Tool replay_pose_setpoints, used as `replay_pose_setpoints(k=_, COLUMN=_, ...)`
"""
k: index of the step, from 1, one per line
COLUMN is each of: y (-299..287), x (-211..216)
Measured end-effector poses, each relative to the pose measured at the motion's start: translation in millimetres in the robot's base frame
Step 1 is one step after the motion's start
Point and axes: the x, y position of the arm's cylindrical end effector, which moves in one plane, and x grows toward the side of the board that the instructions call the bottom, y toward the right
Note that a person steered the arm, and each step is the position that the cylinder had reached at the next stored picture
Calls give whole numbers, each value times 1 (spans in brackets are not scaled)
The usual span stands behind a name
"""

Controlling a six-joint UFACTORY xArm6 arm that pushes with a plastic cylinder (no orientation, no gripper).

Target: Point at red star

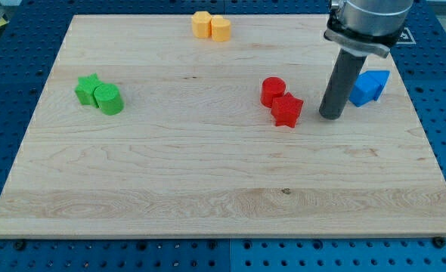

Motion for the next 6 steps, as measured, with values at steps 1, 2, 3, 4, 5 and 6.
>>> replay_pose_setpoints(k=1, y=-3, x=-22)
replay_pose_setpoints(k=2, y=-3, x=-19)
replay_pose_setpoints(k=3, y=-4, x=-5)
replay_pose_setpoints(k=4, y=-4, x=-4)
replay_pose_setpoints(k=5, y=-8, x=-1)
replay_pose_setpoints(k=6, y=-34, x=4)
